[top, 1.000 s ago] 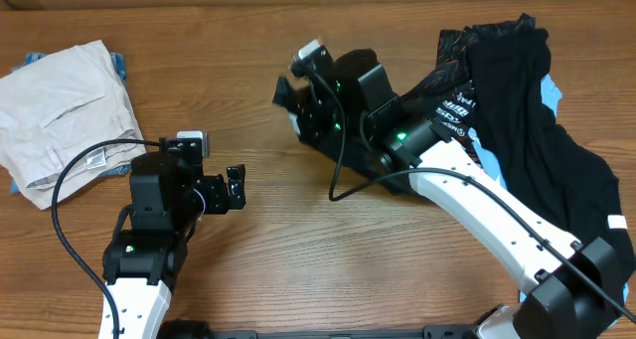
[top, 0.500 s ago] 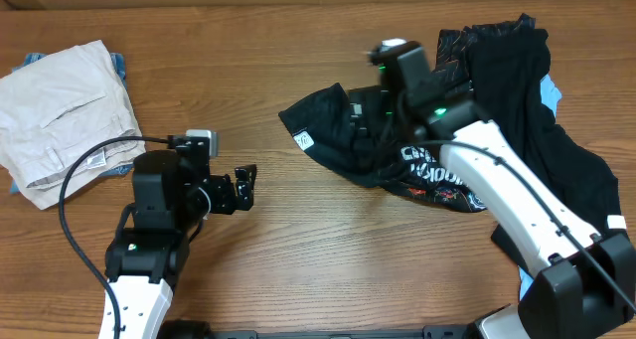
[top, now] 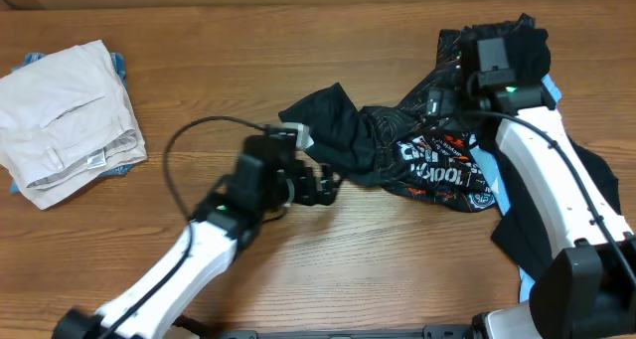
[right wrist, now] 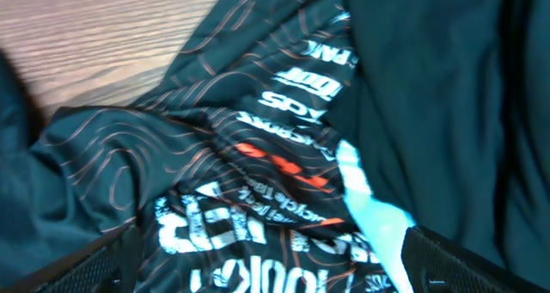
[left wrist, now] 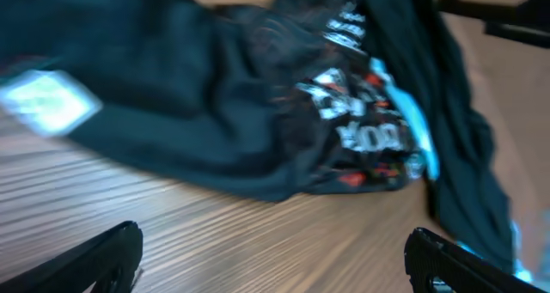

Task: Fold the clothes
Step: 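Grasp the black jersey with the right gripper and drag it left, then grasp the jersey's left end with the left gripper and pull it left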

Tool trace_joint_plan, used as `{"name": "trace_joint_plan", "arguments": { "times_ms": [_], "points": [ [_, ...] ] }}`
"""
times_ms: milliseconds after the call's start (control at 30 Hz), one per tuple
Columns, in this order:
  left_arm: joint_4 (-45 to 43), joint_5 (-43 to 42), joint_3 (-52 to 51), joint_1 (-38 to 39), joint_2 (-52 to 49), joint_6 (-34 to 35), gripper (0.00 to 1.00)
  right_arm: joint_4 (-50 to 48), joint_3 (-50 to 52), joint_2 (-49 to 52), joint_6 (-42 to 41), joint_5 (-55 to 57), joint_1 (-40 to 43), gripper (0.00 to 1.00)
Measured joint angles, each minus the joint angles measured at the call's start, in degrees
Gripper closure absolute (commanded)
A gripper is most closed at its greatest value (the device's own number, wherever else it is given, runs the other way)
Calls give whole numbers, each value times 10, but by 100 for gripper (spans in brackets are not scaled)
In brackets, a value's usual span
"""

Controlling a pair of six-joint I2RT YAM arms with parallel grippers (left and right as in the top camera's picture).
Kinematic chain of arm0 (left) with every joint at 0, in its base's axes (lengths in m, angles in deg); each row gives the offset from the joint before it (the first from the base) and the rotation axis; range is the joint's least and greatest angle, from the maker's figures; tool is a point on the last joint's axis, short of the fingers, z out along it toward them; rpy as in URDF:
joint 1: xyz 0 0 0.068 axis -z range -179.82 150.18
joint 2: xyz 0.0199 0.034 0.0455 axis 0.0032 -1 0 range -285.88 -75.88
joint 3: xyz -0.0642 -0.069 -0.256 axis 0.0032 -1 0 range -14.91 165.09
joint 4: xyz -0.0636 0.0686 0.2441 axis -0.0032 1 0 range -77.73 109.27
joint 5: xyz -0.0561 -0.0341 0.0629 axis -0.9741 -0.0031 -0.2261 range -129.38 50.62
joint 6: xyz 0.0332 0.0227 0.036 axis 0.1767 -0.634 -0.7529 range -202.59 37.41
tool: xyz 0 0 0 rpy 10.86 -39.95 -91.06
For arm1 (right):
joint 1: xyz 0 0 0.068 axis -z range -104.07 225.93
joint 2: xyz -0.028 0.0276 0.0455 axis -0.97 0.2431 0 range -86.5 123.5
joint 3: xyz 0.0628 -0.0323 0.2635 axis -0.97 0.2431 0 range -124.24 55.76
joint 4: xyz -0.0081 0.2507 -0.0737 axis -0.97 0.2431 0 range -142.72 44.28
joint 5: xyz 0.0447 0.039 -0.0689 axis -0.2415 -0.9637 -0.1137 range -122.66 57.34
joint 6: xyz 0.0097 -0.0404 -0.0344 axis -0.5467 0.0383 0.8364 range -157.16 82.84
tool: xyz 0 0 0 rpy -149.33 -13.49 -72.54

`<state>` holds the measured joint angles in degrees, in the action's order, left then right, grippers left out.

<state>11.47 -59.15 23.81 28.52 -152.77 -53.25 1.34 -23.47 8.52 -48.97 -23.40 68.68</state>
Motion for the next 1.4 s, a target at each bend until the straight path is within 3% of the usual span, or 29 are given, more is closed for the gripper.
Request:
{"name": "trace_joint_plan", "arguments": {
  "times_ms": [133, 367, 433, 600, 700, 767, 1100, 1167, 1200, 1233, 1267, 1400],
  "points": [
    [-92, -4, 1, 46, -76, 70, 0, 7, 0, 0, -2, -23, 28, 0],
    [-174, 0, 2, 72, -204, 190, 0, 13, 0, 0, -2, -46, 45, 0],
    [-225, 3, 3, 72, -240, 219, 6, 13, 0, 0, -2, -49, 45, 0],
    [-260, 20, 10, 72, -277, 255, 53, 14, 0, 0, -2, -54, 45, 0],
    [-263, 26, 17, 72, -300, 265, 89, 13, 0, 0, -2, -61, 45, 0],
    [-262, 36, 24, 72, -309, 266, 96, 14, 0, 0, -2, -65, 45, 0],
    [-239, 50, 68, 48, -308, 216, 96, 29, 0, 0, -1, -72, 45, 1],
    [-199, 49, 69, 27, -289, 200, 96, 33, 0, 0, 1, -74, 45, 20],
    [-159, 49, 70, 11, -271, 188, 96, 34, 0, 0, 4, -74, 45, 40],
    [-124, 49, 70, -9, -246, 178, 96, 34, 0, 0, 9, -74, 45, 49],
    [-90, 51, 73, -25, -227, 167, 96, 33, 2, 0, 14, -74, 45, 53],
    [36, 59, 74, -99, -124, 123, 96, 0, 26, 0, 20, -75, 46, 53]
  ]
}}
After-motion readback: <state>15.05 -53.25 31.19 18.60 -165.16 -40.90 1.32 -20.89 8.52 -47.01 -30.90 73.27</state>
